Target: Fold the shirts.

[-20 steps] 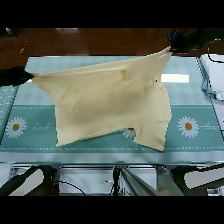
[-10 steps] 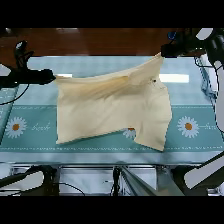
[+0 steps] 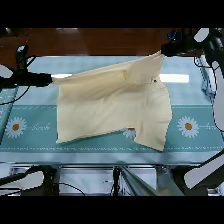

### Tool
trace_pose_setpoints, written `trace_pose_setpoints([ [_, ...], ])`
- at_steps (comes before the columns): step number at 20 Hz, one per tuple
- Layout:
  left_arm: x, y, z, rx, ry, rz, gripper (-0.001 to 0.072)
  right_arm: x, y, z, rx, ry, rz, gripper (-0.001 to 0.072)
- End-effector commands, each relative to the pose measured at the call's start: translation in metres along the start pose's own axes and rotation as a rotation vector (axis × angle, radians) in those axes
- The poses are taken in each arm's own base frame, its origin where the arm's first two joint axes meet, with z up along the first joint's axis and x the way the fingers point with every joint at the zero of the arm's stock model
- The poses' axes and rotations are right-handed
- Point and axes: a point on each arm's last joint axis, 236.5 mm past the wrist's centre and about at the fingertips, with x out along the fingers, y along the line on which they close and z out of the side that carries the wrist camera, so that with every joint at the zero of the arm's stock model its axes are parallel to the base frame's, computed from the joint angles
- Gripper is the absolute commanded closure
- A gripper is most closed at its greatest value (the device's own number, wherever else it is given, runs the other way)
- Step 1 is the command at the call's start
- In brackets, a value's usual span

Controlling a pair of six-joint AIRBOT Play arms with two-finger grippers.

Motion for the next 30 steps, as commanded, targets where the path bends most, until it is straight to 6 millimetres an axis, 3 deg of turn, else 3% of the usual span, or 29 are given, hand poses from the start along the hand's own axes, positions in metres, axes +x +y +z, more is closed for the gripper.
trace_pose_setpoints([
  [1, 0.007, 0.001, -0.02, 0.011, 0.082, -0.006, 0.0665, 0.006, 0.002, -0.035, 0.019, 0.14, 0.014, 0.0688],
  [3, 0.003, -0.007, -0.04, 0.01, 0.17, -0.04, 0.0666, 0.005, 0.007, -0.061, 0.035, 0.251, 0.037, 0.0688],
  [5, -0.005, -0.013, -0.057, -0.007, 0.244, -0.059, 0.0666, -0.003, 0.011, -0.075, 0.034, 0.317, 0.052, 0.0688],
  [10, -0.013, -0.017, -0.077, -0.06, 0.332, -0.065, 0.0666, -0.011, 0.015, -0.122, 0.046, 0.519, 0.074, 0.0687],
  [14, -0.005, -0.013, -0.074, -0.065, 0.318, -0.057, 0.0665, 0.008, 0.008, -0.117, 0.048, 0.476, 0.056, 0.0687],
  [18, 0.002, -0.015, -0.085, -0.081, 0.364, -0.077, 0.0657, 0.021, 0.006, -0.123, 0.08, 0.485, 0.051, 0.0658],
  [20, 0.002, -0.017, -0.09, -0.082, 0.388, -0.083, 0.0415, 0.022, 0.006, -0.124, 0.083, 0.491, 0.054, 0.0484],
  [21, -0.001, -0.017, -0.093, -0.079, 0.405, -0.088, 0.0397, 0.02, 0.007, -0.124, 0.082, 0.494, 0.054, 0.0432],
  [23, -0.013, -0.009, -0.1, -0.073, 0.456, -0.074, 0.0397, 0.006, -0.002, -0.124, 0.071, 0.505, 0.025, 0.04],
  [24, -0.024, 0.0, -0.103, -0.07, 0.483, -0.057, 0.0397, -0.007, -0.011, -0.123, 0.052, 0.514, -0.002, 0.0323],
  [27, -0.061, 0.034, -0.111, -0.109, 0.518, 0.019, 0.0397, -0.058, -0.06, -0.133, 0.031, 0.592, -0.168, 0.0292],
  [29, -0.083, 0.046, -0.132, -0.218, 0.566, 0.024, 0.03, -0.084, -0.082, -0.149, 0.097, 0.654, -0.187, 0.0288],
  [30, -0.091, 0.048, -0.148, -0.264, 0.597, 0.012, 0.0197, -0.091, -0.085, -0.16, 0.147, 0.681, -0.147, 0.0288],
])
